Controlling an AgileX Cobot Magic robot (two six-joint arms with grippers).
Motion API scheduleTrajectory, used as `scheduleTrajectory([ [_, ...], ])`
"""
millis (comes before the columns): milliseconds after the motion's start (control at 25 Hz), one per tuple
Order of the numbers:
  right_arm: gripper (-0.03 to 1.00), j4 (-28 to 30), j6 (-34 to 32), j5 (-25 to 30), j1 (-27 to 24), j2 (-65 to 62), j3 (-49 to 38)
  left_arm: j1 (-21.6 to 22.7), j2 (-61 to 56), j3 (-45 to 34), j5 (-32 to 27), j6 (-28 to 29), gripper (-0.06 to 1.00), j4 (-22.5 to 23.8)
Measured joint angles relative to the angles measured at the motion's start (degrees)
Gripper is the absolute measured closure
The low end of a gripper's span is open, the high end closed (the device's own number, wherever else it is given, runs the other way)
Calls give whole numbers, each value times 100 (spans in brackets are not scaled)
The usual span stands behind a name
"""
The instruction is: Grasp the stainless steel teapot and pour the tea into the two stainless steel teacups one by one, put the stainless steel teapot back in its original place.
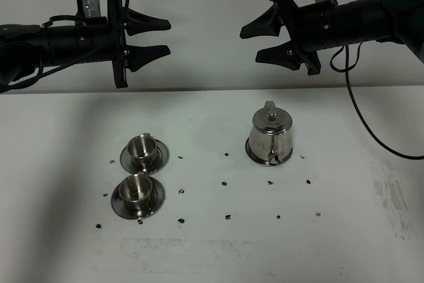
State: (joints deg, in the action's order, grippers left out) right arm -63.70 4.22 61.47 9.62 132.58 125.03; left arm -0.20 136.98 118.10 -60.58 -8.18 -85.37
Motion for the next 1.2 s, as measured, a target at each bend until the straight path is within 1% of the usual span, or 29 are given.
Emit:
scheduleTrajectory([
  [440,45,0,57,-56,35,0,0,0,5,0,-11,-31,49,-16],
  [760,45,231,95,-160,46,6,0,0,5,0,7,-67,49,-11],
  [1040,45,258,154,-198,46,6,0,0,5,0,24,-104,49,1],
  [1200,45,258,234,-193,46,6,0,66,5,0,-62,-199,49,8],
])
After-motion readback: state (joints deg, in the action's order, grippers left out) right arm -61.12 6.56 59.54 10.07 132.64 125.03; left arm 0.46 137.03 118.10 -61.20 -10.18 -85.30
